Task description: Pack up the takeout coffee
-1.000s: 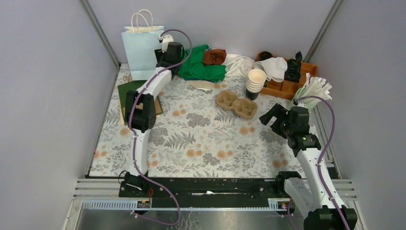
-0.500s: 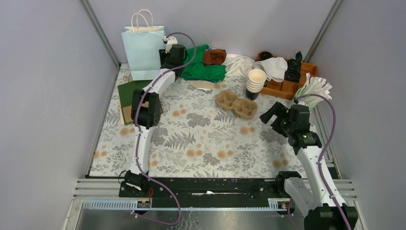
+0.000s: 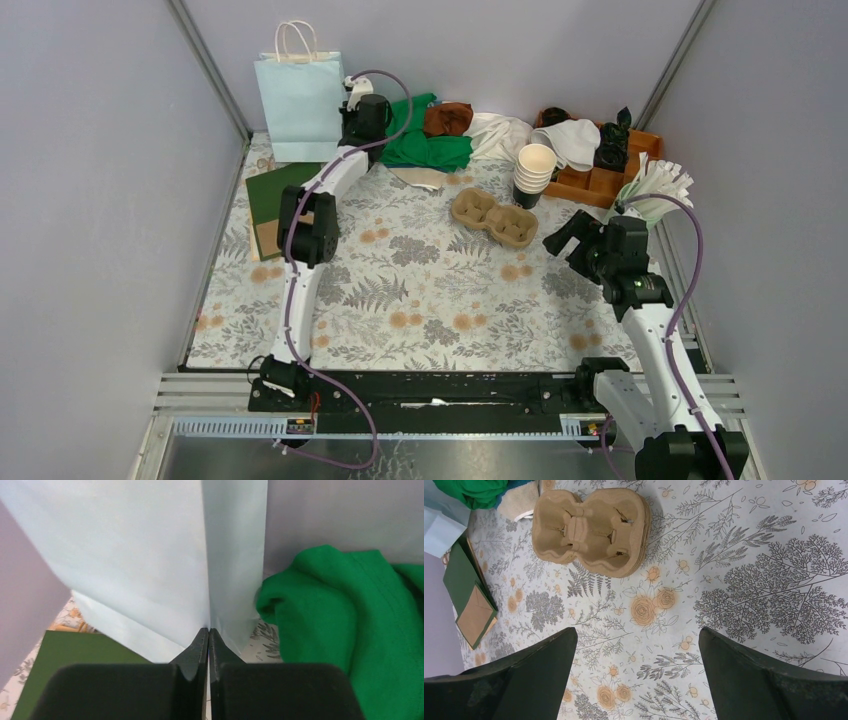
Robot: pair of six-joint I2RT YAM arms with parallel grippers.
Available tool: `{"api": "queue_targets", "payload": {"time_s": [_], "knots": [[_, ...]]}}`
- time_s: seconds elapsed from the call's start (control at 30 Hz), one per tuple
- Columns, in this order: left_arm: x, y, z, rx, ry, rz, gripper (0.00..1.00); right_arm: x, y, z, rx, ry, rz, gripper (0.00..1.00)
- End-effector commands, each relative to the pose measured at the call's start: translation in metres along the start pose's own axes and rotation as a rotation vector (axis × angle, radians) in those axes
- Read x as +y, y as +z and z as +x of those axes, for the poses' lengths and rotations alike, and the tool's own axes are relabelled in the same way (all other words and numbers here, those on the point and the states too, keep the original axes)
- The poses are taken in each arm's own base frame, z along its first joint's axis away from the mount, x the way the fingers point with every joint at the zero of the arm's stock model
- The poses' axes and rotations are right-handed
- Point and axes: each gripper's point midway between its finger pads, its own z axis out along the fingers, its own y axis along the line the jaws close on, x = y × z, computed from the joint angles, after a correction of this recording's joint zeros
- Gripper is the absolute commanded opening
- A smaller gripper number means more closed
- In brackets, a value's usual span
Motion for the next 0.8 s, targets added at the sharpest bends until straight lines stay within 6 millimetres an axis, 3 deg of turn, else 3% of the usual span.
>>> {"api": "queue_targets", "payload": {"time_s": [0.0, 0.23, 0.53, 0.77], "knots": [[0.017, -0.028, -0.052, -0.110, -0.046, -0.060, 0.00, 0.019, -0.012, -0.018, -0.042, 0.001, -0.055, 0.99], [0.036, -0.110, -0.071, -0.167, -0.099, -0.038, 0.00, 0.038, -0.016, -0.020, 0.016, 0.001, -0.112, 0.96], [0.053, -0.202, -0.026, -0.067, -0.250, 0.179, 0.00, 0.081, -0.025, -0.027, 0.054, -0.034, -0.225, 0.86], [0.053, -0.261, 0.039, 0.051, -0.358, 0.429, 0.00, 0.146, -0.020, -0.010, 0.122, -0.141, -0.318, 0.80]]}}
